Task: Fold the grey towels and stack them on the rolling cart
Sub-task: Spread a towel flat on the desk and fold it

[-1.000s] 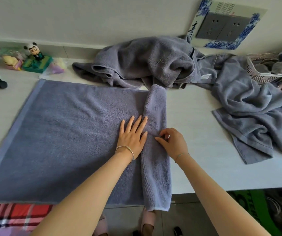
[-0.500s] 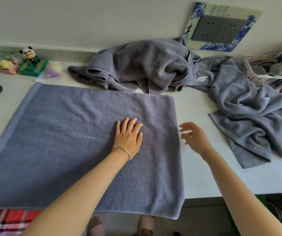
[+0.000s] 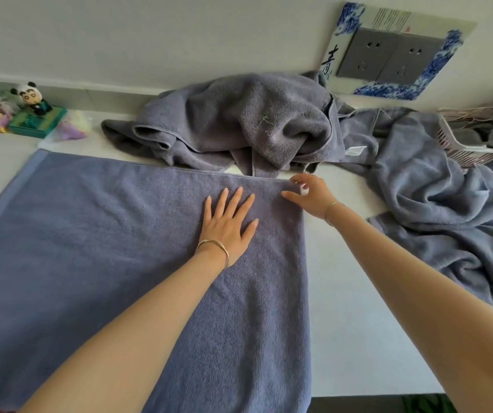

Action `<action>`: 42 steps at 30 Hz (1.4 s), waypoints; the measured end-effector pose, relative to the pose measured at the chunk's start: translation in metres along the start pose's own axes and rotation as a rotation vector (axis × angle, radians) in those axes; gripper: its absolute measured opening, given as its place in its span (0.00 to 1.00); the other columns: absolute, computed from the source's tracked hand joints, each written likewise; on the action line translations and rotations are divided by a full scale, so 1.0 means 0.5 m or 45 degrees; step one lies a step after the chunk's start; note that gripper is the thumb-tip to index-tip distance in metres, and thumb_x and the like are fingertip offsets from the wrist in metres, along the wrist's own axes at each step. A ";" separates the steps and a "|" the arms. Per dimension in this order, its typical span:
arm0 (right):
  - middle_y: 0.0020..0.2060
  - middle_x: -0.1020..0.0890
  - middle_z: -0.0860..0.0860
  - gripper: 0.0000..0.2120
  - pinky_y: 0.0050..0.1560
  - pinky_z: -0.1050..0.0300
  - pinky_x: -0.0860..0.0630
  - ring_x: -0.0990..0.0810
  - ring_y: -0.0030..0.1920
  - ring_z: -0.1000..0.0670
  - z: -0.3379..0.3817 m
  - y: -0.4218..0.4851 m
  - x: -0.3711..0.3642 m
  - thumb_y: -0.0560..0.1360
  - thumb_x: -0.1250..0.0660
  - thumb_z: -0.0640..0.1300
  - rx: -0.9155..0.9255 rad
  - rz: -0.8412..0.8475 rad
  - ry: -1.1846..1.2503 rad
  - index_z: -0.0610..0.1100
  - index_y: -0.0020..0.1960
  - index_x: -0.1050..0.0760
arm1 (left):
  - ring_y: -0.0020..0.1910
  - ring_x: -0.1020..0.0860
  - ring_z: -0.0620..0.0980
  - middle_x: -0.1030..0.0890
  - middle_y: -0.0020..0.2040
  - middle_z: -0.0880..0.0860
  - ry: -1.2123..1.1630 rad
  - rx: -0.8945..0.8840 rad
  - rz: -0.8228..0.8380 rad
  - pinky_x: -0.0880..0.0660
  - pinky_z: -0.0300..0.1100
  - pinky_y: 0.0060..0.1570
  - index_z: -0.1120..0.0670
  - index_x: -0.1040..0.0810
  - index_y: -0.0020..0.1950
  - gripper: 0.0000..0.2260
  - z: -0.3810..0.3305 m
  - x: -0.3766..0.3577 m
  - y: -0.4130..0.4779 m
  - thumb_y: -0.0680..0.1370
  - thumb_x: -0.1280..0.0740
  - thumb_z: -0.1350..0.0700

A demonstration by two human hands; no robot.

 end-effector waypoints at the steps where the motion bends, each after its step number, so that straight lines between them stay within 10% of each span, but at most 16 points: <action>1: 0.54 0.23 0.41 0.17 0.61 0.53 0.35 0.28 0.57 0.41 -0.002 0.010 0.008 0.71 0.28 0.50 0.011 0.012 -0.077 0.42 0.54 0.23 | 0.77 0.57 0.52 0.54 0.78 0.47 -0.009 0.003 -0.010 0.62 0.57 0.73 0.44 0.56 0.77 0.31 0.000 -0.001 0.000 0.74 0.66 0.38; 6: 0.36 0.27 0.50 0.16 0.40 0.66 0.33 0.31 0.41 0.49 0.003 0.025 0.031 0.73 0.30 0.52 -0.093 0.365 -0.048 0.49 0.33 0.33 | 0.77 0.58 0.54 0.56 0.78 0.48 -0.006 0.031 -0.030 0.62 0.57 0.73 0.42 0.58 0.76 0.32 0.002 -0.006 0.001 0.73 0.68 0.37; 11: 0.36 0.24 0.47 0.13 0.48 0.56 0.27 0.26 0.40 0.48 -0.038 0.030 0.014 0.71 0.28 0.43 -0.324 -0.309 0.416 0.43 0.52 0.28 | 0.76 0.59 0.57 0.58 0.78 0.48 0.012 0.096 -0.028 0.62 0.60 0.72 0.42 0.60 0.76 0.30 -0.006 -0.006 0.006 0.73 0.67 0.37; 15: 0.41 0.20 0.46 0.22 0.48 0.51 0.23 0.23 0.40 0.48 -0.027 -0.040 -0.006 0.69 0.26 0.51 -0.515 -0.254 0.605 0.39 0.56 0.27 | 0.76 0.60 0.57 0.59 0.78 0.49 0.012 0.158 -0.015 0.63 0.61 0.72 0.42 0.59 0.76 0.25 -0.013 -0.002 0.015 0.80 0.57 0.40; 19: 0.30 0.23 0.51 0.12 0.28 0.66 0.29 0.27 0.29 0.54 -0.013 -0.176 -0.037 0.69 0.26 0.50 -0.550 0.280 0.598 0.42 0.37 0.23 | 0.76 0.60 0.57 0.57 0.78 0.49 -0.021 0.166 -0.034 0.63 0.61 0.71 0.42 0.56 0.76 0.25 -0.012 0.002 0.019 0.80 0.54 0.41; 23: 0.25 0.31 0.51 0.18 0.25 0.67 0.38 0.35 0.28 0.53 -0.042 -0.233 -0.042 0.72 0.28 0.49 -0.499 0.036 0.669 0.44 0.28 0.29 | 0.76 0.59 0.57 0.56 0.78 0.49 -0.031 0.152 0.022 0.63 0.60 0.71 0.42 0.56 0.76 0.24 -0.017 0.005 0.023 0.81 0.55 0.42; 29: 0.31 0.20 0.51 0.11 0.33 0.65 0.29 0.26 0.31 0.55 -0.026 -0.311 -0.064 0.70 0.26 0.50 -0.521 0.167 0.817 0.43 0.39 0.22 | 0.65 0.28 0.59 0.25 0.66 0.55 -0.147 -0.163 -0.264 0.37 0.60 0.66 0.50 0.25 0.65 0.22 -0.082 0.007 -0.076 0.77 0.49 0.45; 32: 0.27 0.29 0.51 0.17 0.29 0.64 0.36 0.34 0.29 0.53 -0.050 -0.370 -0.089 0.68 0.26 0.54 -0.500 0.345 0.548 0.42 0.34 0.26 | 0.70 0.33 0.57 0.32 0.72 0.52 -0.065 -0.137 -0.095 0.41 0.63 0.68 0.49 0.32 0.71 0.26 -0.099 -0.024 -0.117 0.77 0.51 0.42; 36: 0.24 0.27 0.54 0.18 0.27 0.65 0.36 0.32 0.24 0.56 -0.066 -0.406 -0.071 0.72 0.28 0.51 -0.525 -0.008 0.700 0.41 0.32 0.30 | 0.77 0.52 0.54 0.50 0.78 0.50 -0.026 -0.037 0.009 0.61 0.60 0.71 0.46 0.50 0.77 0.32 -0.129 -0.031 -0.108 0.74 0.64 0.39; 39: 0.36 0.16 0.52 0.13 0.38 0.63 0.23 0.17 0.36 0.57 -0.054 -0.460 -0.082 0.69 0.26 0.50 -0.528 0.082 0.888 0.41 0.44 0.23 | 0.77 0.56 0.53 0.55 0.78 0.49 0.000 0.035 0.030 0.64 0.60 0.71 0.46 0.55 0.77 0.26 -0.151 -0.028 -0.093 0.79 0.59 0.40; 42: 0.25 0.26 0.53 0.18 0.28 0.66 0.35 0.31 0.25 0.56 -0.070 -0.510 -0.090 0.71 0.28 0.51 -0.462 0.091 0.607 0.40 0.32 0.28 | 0.77 0.57 0.53 0.55 0.78 0.49 -0.011 0.043 0.074 0.62 0.59 0.72 0.46 0.55 0.77 0.25 -0.153 -0.022 -0.087 0.82 0.54 0.43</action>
Point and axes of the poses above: each hand's wrist, its own y-axis towards the middle knuckle, its own x-axis out of the back of the hand, z = x × y, the point moved 3 cm from there along y, towards the middle knuckle
